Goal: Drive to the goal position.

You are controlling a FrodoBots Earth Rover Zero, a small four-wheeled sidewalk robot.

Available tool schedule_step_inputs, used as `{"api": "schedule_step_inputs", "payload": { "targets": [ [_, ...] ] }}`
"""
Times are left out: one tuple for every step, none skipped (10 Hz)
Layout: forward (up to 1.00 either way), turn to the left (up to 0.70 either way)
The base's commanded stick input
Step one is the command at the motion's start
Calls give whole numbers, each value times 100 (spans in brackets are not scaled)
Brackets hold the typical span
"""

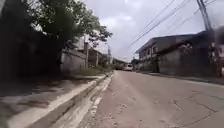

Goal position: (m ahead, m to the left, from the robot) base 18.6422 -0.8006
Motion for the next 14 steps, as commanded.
{"api": "schedule_step_inputs", "payload": {
  "targets": [
    [70,0],
    [70,0],
    [70,0],
    [70,-1],
    [70,-8],
    [70,-22],
    [70,-27],
    [70,-8],
    [70,0],
    [70,0],
    [70,0],
    [70,0],
    [70,0],
    [70,-12]
  ]
}}
